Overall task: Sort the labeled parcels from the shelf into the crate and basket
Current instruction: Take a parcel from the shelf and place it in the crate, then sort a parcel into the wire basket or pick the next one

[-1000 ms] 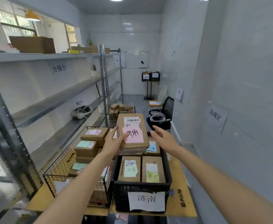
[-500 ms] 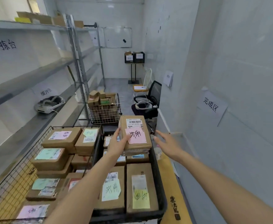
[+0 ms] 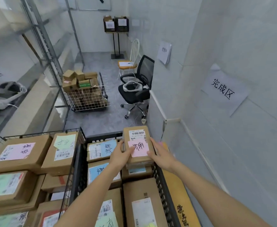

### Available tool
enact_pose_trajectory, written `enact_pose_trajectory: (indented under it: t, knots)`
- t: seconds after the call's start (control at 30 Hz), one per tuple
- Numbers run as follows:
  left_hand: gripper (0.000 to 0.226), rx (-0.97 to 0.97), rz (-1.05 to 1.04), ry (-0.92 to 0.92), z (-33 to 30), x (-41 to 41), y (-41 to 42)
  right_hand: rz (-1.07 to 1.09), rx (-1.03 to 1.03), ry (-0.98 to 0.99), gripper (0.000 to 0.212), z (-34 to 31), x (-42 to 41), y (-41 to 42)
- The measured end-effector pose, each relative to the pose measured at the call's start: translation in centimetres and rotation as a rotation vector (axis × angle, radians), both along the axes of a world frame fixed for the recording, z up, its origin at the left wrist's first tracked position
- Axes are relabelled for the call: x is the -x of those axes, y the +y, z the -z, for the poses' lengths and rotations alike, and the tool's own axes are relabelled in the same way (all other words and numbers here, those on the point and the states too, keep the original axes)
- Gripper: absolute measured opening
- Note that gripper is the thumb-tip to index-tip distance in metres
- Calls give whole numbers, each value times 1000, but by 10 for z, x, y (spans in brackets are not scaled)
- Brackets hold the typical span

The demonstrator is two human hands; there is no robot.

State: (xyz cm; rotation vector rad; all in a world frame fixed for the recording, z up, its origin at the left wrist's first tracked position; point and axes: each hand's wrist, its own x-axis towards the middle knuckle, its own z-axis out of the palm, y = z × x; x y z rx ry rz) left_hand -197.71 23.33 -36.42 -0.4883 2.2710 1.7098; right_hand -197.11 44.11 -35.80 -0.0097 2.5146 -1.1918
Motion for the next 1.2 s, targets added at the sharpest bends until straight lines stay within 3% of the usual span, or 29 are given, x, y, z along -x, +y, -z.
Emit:
enact_pose_trajectory:
  t: [0.3,0.37,0.5,0.63,0.83,1.2]
  knots:
    - [65,-9,48,-14,-3,0,-1,1,38,-102,69,-3,7,-2]
    - [59,48,76,8,-13,-5,0,3,39,-65,64,-12,6,-1]
    - [85,258,86,104,-36,-17,-11,-47,-15,33,63,-38,-4,-2]
    - [83,414,101,210,-77,-45,-29,-141,-50,113,61,-80,-21,-10]
    - [79,692,-23,375,-155,-132,-64,-298,-161,333,69,-153,-68,-34]
    - [90,1034,-403,375,-272,-392,-135,-685,-133,677,81,-272,-238,-137]
